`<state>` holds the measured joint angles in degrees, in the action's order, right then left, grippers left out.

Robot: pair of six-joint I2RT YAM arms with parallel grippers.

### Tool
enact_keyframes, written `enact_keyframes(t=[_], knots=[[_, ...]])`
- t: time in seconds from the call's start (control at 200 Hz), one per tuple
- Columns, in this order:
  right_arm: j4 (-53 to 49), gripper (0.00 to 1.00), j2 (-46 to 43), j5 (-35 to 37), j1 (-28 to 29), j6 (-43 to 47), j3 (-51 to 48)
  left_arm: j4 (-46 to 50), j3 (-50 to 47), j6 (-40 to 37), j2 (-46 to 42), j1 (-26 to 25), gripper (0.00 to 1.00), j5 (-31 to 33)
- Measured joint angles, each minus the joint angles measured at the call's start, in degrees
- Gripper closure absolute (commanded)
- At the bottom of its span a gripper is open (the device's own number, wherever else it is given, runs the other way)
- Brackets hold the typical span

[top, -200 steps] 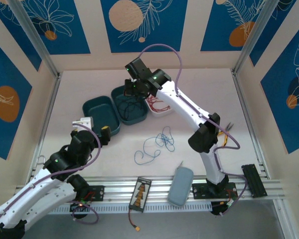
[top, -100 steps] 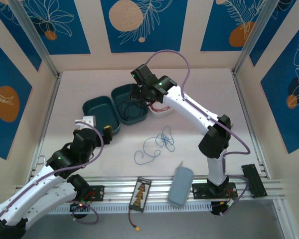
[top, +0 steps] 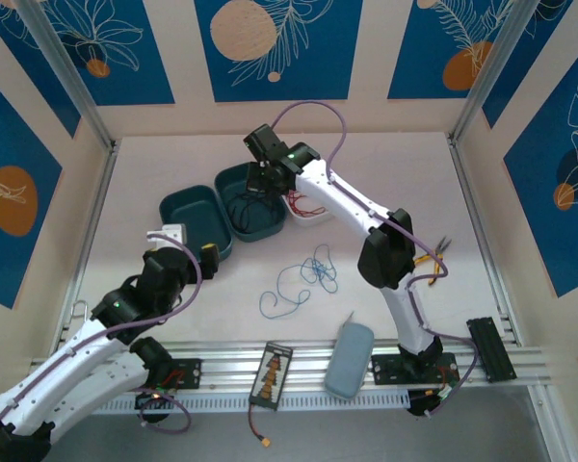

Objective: Untangle the cables

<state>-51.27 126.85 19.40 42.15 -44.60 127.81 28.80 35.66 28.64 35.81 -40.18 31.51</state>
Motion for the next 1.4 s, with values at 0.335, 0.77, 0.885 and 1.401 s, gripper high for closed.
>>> enact_keyframes(t=[0.335, 0.77, 0.885, 1.401], knots=[[-0.98, 1.00, 5.84, 7.56, 1.11, 0.61, 6.36, -0.11, -0.44, 0.02, 0.44, 0.37, 0.00, -1.07], [-2.16, 0.81, 10.01, 6.97, 4.46, 0.07, 6.86, -1.81, -0.52, 0.09, 1.99, 0.76, 0.00, -2.73], [-2.60, 0.69, 10.01, 6.05, 5.01, -0.31, 6.78, -2.67, -0.52, 0.50, 2.73, 0.83, 0.00, -3.08], [-1.38, 0.39, -3.41, 4.33, 5.09, 1.01, -9.53, -3.54, -0.52, 0.90, 3.85, 1.14, 0.00, -5.16]])
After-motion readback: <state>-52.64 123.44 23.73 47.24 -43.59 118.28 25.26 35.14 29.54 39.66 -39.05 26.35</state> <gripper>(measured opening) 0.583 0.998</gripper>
